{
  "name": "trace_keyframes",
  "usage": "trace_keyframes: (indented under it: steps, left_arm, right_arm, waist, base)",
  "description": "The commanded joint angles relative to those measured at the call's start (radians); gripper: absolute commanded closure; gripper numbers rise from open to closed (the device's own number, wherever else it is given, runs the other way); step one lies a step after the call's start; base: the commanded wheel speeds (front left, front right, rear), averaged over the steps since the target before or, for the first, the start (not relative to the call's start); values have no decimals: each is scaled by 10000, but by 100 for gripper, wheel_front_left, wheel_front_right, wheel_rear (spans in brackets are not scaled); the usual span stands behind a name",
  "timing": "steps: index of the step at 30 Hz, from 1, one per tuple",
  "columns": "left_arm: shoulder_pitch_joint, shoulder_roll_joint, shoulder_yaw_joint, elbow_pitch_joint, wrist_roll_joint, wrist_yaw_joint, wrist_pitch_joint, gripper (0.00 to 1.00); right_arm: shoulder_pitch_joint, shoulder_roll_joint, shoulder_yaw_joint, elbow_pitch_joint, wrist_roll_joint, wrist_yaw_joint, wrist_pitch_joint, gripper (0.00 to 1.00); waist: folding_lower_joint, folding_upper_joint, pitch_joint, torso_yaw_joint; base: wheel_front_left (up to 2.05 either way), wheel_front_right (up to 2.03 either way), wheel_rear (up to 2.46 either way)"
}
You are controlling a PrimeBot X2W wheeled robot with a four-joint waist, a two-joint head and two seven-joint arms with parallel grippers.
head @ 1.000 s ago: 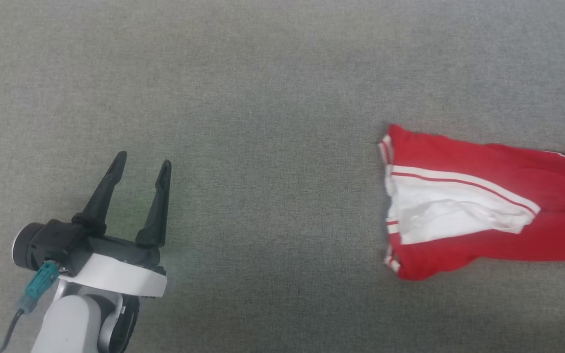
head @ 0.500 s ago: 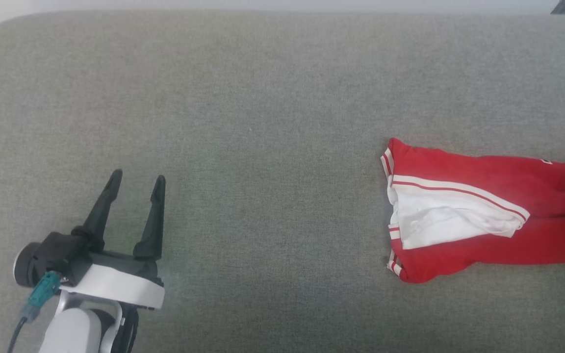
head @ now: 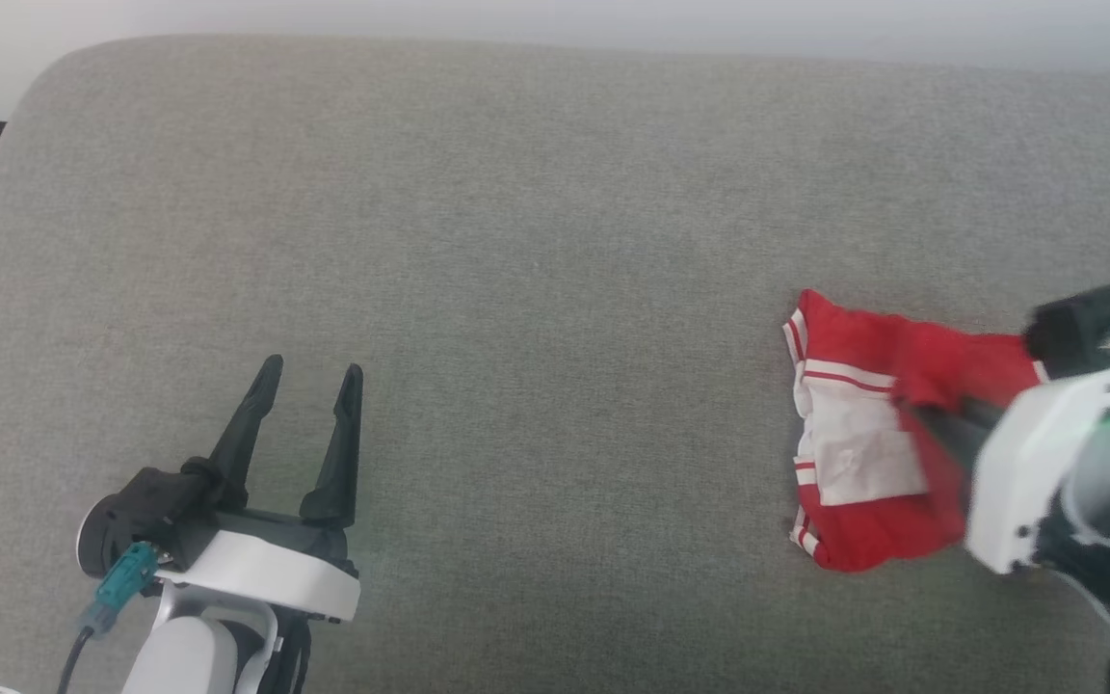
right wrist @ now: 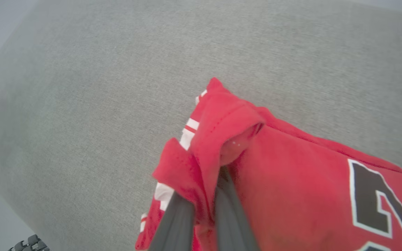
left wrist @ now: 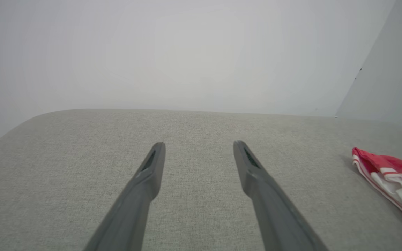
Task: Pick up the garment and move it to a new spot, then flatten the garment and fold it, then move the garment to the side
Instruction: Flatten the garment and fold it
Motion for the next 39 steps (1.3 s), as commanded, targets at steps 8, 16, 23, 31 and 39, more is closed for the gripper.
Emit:
trace_keyframes:
  steps: [8,16,23,31,39]
  left_arm:
    - [-57,-146,-127,192,-133,-12,-47,0]
    - [-68,38,-277,446,-401,-10,-47,0]
    - [185,175,-113,506,-472,-10,-45,0]
    - [361,386,-126,800,-679,-10,-45,0]
    - [533,419,-132,1190,-913,-11,-47,0]
  right_arm:
    - [-826,195,1210,1236,-375,4,-710,100]
    - [-992,102,1783,2674,-465,4,-1796,100]
    - [-1161,34,2058,3072,-88,4,-2699,0]
    - [-1376,-736,1600,3366,482,4,-4980,0]
    - [-1085,-1073,1654,4959,475,4,-7791,0]
  waist:
    - [0,0,33,246]
    - [0,0,-137,254]
    - [0,0,-383,-28]
    - [0,0,-697,-551]
    - [0,0,-1220,-832]
  base:
    - [0,0,0]
    - [0,0,0]
    - [0,0,0]
    - [0,0,0]
    - [0,0,0]
